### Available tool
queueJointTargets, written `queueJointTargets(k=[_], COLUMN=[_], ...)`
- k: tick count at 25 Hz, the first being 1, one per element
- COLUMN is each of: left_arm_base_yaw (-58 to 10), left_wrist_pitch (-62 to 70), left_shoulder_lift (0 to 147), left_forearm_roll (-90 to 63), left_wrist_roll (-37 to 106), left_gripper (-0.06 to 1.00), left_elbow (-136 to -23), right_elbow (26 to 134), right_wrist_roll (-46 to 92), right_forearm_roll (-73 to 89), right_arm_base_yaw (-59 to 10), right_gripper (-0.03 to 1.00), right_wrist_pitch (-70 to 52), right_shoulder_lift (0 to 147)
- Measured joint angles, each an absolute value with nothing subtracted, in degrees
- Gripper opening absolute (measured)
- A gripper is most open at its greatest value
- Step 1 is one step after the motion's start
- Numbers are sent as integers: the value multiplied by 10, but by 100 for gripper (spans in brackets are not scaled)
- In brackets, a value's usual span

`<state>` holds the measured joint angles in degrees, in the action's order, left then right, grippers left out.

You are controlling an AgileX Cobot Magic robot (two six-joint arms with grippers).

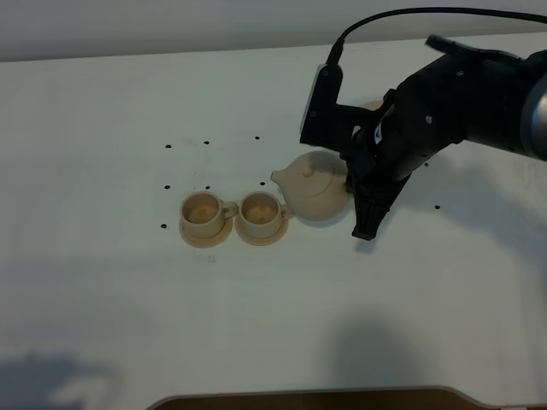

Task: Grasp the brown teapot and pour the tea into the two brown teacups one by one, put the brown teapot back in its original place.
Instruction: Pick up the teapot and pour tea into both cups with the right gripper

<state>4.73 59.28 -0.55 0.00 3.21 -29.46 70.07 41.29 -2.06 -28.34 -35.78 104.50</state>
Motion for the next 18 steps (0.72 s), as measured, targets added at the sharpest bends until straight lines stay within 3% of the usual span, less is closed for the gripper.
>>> queueJointTargets(k=[18], left_arm_base_yaw=[47], left_wrist_pitch=[593], left_shoulder_lift=[-6], left_forearm_roll=[0], left_wrist_roll=[32], left_gripper=[46], left_elbow=[-295], right_elbow=[701], right_wrist_roll=[346], right_forearm_roll=[-178], right_arm_base_yaw=[-338], right_gripper=[11], right_wrist_pitch=[-378], right_shoulder_lift=[1056])
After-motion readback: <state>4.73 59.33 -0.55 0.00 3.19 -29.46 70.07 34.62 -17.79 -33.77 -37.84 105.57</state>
